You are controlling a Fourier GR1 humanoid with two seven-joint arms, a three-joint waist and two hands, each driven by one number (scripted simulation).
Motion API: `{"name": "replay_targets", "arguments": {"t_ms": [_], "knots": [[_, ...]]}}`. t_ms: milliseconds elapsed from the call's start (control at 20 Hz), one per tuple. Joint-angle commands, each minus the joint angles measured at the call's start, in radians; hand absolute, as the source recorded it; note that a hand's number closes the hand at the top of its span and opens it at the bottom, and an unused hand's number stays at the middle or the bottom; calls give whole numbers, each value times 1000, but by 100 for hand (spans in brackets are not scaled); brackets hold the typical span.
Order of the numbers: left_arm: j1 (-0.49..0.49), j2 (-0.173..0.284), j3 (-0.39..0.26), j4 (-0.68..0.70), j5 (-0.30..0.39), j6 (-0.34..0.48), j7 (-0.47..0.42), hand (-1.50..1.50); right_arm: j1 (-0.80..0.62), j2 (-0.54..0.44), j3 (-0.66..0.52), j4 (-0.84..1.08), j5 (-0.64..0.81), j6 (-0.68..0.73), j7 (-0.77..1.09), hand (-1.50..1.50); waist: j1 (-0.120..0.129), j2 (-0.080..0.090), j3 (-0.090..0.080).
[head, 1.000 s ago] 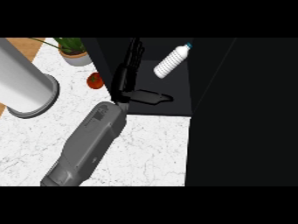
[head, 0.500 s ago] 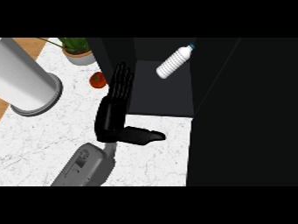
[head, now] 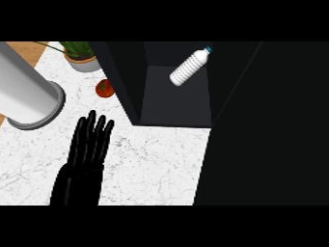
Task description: Pick up the bottled water, place it into the cabinet and close the cabinet
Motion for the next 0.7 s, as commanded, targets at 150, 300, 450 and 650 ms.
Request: {"name": "replay_targets", "arguments": {"t_ms": [150, 300, 450, 650], "knots": [[276, 139, 43, -294, 1, 4, -31, -150, -32, -85, 107, -108, 16, 86, 98, 150, -6, 6, -1], [373, 206, 143, -368, 91, -67, -50, -150, -17, -57, 237, -144, 131, 50, 94, 150, -14, 4, -1], [497, 250, 196, -419, 145, -133, -89, -150, -27, -47, 275, -132, 188, 38, 81, 150, -14, 4, -1], [588, 254, 212, -455, 176, -192, -137, -150, -95, 9, 367, -192, 235, 5, 226, 150, 2, 6, -3]]}}
